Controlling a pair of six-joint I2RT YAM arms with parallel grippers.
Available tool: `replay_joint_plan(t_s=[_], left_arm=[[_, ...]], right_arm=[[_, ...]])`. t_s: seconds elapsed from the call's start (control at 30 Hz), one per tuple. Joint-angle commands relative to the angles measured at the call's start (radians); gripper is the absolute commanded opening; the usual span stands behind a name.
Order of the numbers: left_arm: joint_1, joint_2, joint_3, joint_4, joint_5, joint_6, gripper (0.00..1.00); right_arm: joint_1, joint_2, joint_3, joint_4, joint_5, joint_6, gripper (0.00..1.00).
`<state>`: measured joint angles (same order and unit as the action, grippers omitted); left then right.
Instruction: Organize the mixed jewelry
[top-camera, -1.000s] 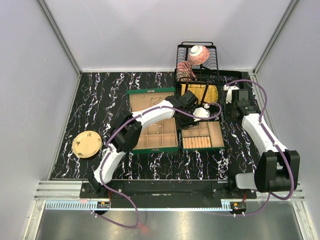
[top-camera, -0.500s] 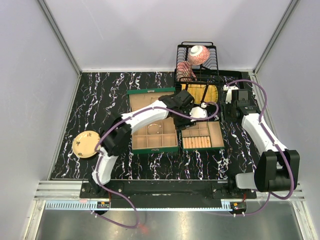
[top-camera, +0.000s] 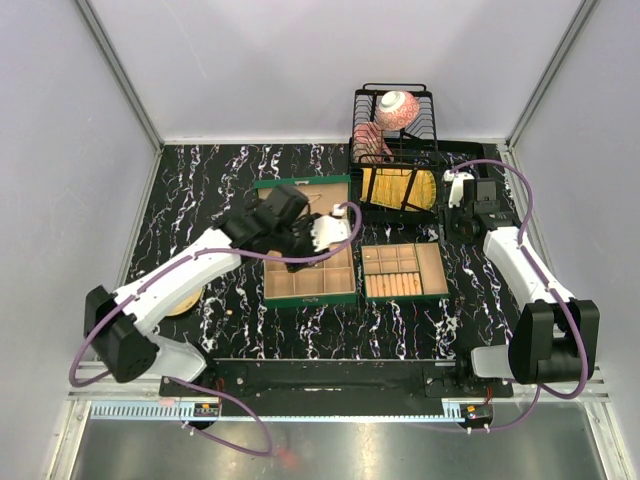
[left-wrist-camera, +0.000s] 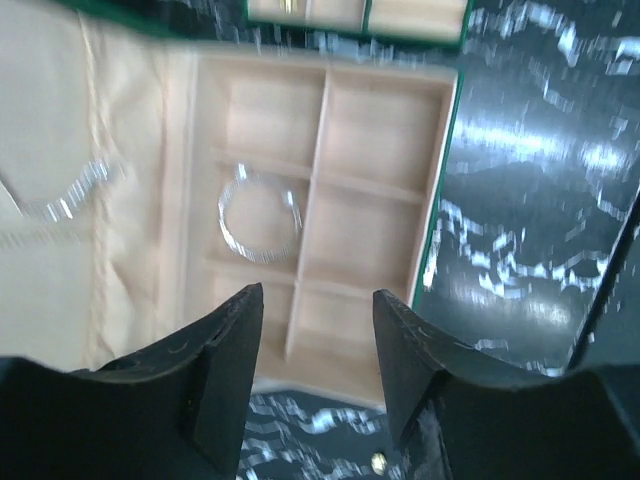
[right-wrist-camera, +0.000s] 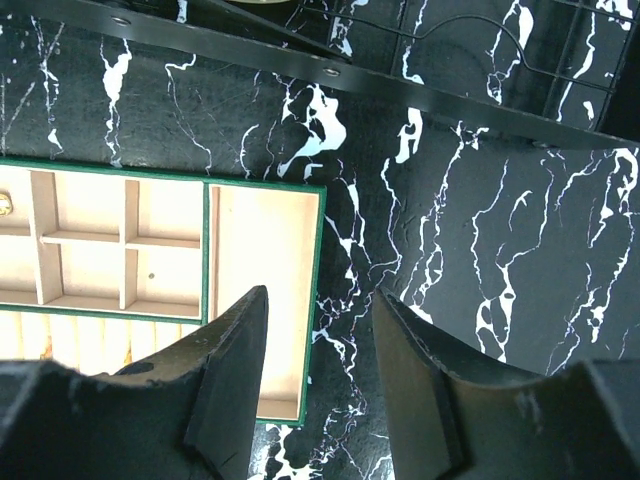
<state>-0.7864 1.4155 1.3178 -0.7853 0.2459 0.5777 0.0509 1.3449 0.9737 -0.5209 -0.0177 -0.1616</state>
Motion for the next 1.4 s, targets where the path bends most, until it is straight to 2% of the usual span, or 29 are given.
replay_joint_plan(t_s=[0.0, 0.17, 0.3, 0.53, 0.7, 0.9, 1.13, 1.37], left_arm=[[0.091, -0.168, -0.135, -0.075, 0.001, -0.013, 0.54], [0.215, -0.36, -0.274, -0.19, 0.029, 0.089, 0.54], [0.3, -0.457, -0.376, -0.252, 0.021, 0.224, 0.55], [0.43, -0.541, -0.589, -0.204, 0.021, 0.419, 0.54], [0.522, -0.483, -0.647, -0.169, 0.046, 0.545, 0.51], [0.636, -0.348, -0.638, -0.134, 0.078, 0.666, 0.52], [0.664, -0.244, -0.641, -0.089, 0.102, 0.712, 0.52], [0.668, -0.219, -0.655, -0.052, 0.11, 0.717, 0.53]], right_arm=[[-0.003, -0.003, 0.013, 0.009, -0.047, -0.016, 0.52], [-0.005, -0.013, 0.011, 0.005, -0.07, -0.018, 0.52], [-0.005, -0.009, 0.016, -0.001, -0.087, -0.018, 0.52], [-0.005, 0.005, 0.025, -0.011, -0.106, -0.013, 0.51], [-0.003, -0.009, 0.02, -0.014, -0.113, -0.015, 0.51], [-0.005, -0.01, 0.019, -0.019, -0.122, -0.015, 0.51], [-0.005, -0.004, 0.017, -0.022, -0.122, -0.019, 0.5], [-0.005, 0.008, 0.02, -0.022, -0.122, -0.021, 0.5]])
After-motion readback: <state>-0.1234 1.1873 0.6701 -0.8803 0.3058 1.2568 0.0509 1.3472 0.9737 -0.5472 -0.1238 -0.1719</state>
